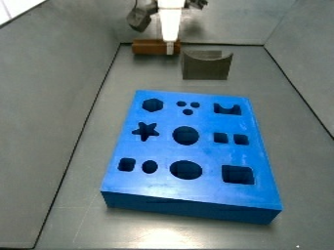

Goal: Pick up the arch object. Move up. Place the arch object on the fixture. Regrasp the arch object. Move to above the board. Insert the arch object.
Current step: Move up, then place the arch object on the fixture.

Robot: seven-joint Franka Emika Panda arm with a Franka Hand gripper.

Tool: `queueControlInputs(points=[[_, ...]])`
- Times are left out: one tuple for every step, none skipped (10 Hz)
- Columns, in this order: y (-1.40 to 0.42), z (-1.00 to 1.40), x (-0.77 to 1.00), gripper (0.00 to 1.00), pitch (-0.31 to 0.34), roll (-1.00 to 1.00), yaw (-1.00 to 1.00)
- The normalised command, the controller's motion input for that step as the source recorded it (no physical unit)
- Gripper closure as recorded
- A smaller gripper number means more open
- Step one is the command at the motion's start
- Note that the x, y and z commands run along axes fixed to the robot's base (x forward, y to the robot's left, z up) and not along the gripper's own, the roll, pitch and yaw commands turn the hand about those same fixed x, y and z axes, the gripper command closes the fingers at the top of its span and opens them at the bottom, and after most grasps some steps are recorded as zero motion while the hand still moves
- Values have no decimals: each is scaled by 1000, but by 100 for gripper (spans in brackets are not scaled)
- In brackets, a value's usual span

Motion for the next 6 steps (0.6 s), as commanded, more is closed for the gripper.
queueControlInputs(points=[[-13,563,-31,100,41,14,-46],[-8,417,-26,100,54,24,-38],[-6,319,-22,100,61,32,-32],[0,1000,0,100,0,0,0],[1,1000,0,100,14,2,9],[1,1000,-6,100,27,4,7]])
